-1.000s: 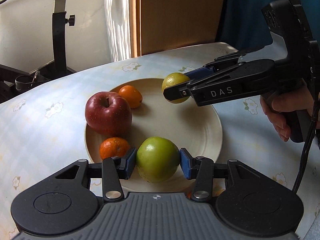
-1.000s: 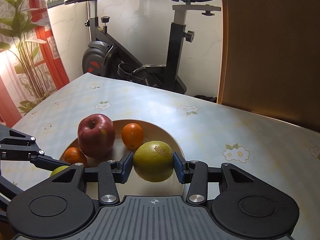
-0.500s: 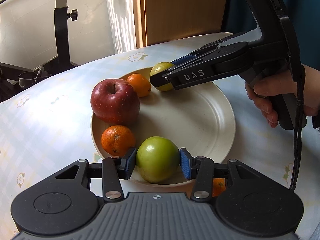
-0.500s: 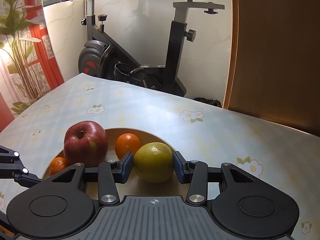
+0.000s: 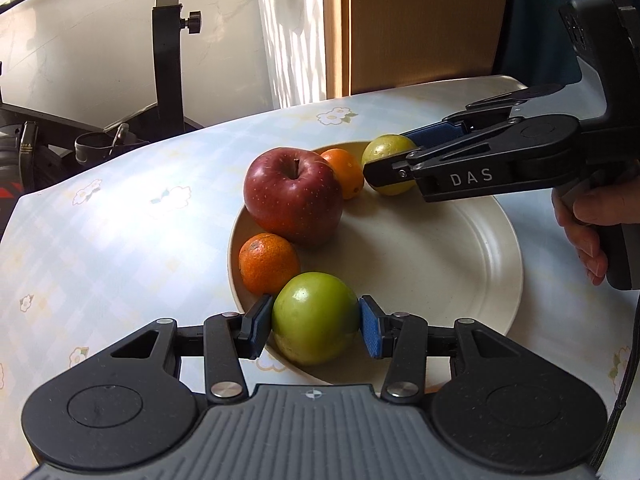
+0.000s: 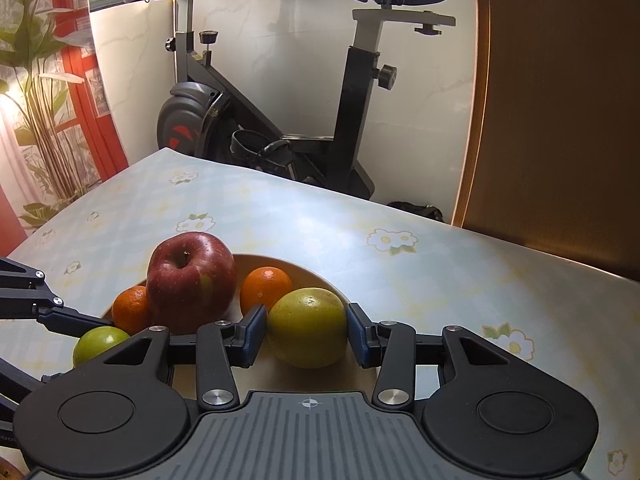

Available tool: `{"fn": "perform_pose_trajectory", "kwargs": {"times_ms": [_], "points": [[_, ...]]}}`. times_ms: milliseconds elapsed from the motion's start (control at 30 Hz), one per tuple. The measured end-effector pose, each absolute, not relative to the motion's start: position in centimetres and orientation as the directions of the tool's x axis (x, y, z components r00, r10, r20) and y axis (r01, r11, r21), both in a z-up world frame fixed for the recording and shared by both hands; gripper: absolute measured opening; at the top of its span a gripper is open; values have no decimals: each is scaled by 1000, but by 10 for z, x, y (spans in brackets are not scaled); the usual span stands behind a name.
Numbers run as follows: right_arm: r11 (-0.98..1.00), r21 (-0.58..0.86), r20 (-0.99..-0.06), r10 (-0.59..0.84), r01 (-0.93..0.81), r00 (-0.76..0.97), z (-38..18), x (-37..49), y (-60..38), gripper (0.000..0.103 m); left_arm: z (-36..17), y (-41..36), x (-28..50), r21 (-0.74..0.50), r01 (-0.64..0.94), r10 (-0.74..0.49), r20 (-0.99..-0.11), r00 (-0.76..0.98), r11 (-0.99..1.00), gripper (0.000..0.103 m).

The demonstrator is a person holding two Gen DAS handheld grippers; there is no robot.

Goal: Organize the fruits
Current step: 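Open the right gripper on the plate while the left releases the lemon on the plate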

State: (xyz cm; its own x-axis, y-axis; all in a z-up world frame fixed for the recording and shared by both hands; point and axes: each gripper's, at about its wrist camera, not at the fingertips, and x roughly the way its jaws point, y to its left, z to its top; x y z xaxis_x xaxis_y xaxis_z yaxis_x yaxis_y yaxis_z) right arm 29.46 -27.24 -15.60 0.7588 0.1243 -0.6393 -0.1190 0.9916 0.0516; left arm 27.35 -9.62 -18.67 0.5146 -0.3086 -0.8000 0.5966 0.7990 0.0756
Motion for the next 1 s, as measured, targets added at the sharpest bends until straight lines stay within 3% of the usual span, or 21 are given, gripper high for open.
{"fn": "perform_pose_trajectory", "kwargs": {"times_ms": [400, 667, 767, 1000], "points": [[991, 46, -626, 129, -128, 769, -152, 291, -268, 42, -188, -92, 287, 141, 580, -264, -788, 556, 803, 49], [991, 52, -630, 125, -119, 767, -149, 286, -267, 42, -187, -86, 291, 86, 562, -287, -790, 541, 822, 51], [992, 60, -624, 122, -108, 772, -145, 284, -270, 44, -185, -83, 290, 54, 566, -309, -793, 525, 822, 60], [993, 68, -608, 117, -95, 785, -132, 268, -273, 44, -176, -75, 280, 38, 562, -327, -779, 535, 826, 60]]}}
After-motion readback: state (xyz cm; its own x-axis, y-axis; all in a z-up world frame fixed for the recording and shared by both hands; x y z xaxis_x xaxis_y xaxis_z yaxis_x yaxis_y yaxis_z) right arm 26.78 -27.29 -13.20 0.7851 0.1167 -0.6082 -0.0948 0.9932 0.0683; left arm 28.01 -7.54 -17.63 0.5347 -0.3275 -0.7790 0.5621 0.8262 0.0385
